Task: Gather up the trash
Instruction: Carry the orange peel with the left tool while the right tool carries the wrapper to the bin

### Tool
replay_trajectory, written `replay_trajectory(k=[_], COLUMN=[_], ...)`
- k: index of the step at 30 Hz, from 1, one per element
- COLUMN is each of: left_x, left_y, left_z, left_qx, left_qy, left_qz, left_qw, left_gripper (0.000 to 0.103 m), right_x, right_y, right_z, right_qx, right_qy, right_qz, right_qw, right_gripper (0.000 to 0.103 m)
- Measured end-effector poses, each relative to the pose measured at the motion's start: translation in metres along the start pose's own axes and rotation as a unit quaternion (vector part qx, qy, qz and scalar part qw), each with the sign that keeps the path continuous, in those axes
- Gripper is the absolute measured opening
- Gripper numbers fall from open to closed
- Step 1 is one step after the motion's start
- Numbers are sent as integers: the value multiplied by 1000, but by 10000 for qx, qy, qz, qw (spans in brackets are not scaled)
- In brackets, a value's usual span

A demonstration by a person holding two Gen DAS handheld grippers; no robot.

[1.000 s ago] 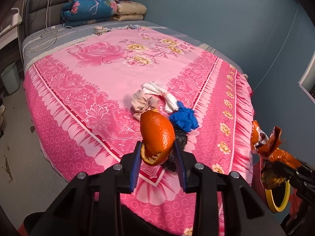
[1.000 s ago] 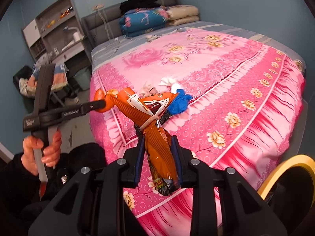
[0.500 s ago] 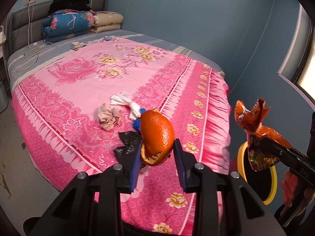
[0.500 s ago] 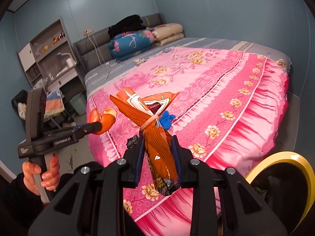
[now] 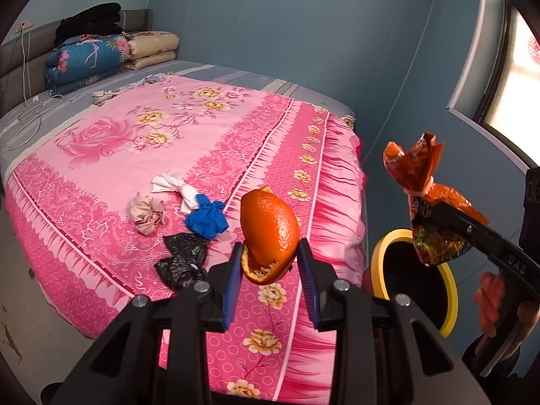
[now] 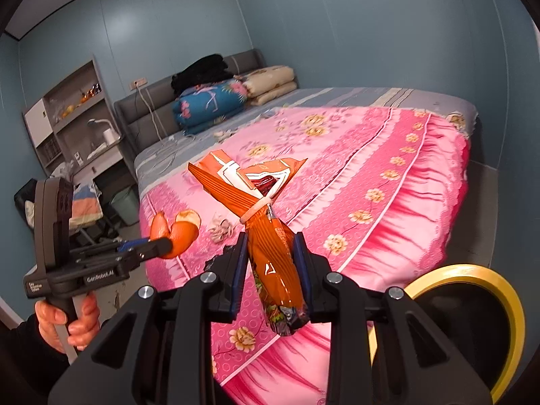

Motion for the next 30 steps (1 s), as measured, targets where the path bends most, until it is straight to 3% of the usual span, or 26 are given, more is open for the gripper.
replay_trajectory(k=[30], left_x=[-97], left_y=[-16], left_z=[-3], left_qx=[202], left_qy=[-736], left_qz=[-590], left_qw=[9953], left_gripper=[30], right_x=[-63], right_y=[73], right_z=[-5], right_qx=[-749], right_qy=[-657], right_qz=[-381], right_qw=[9943], right_gripper=[27])
Point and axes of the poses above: each gripper's, at about its wrist camera, not at the fingertips, and y roughly against the way its jaws point, x to its left, z to its top, the point moved 1 cm from there along -y, roughly the way its jaws point, and after that the axes turned 5 degrees about x, right-handed, at the moved point
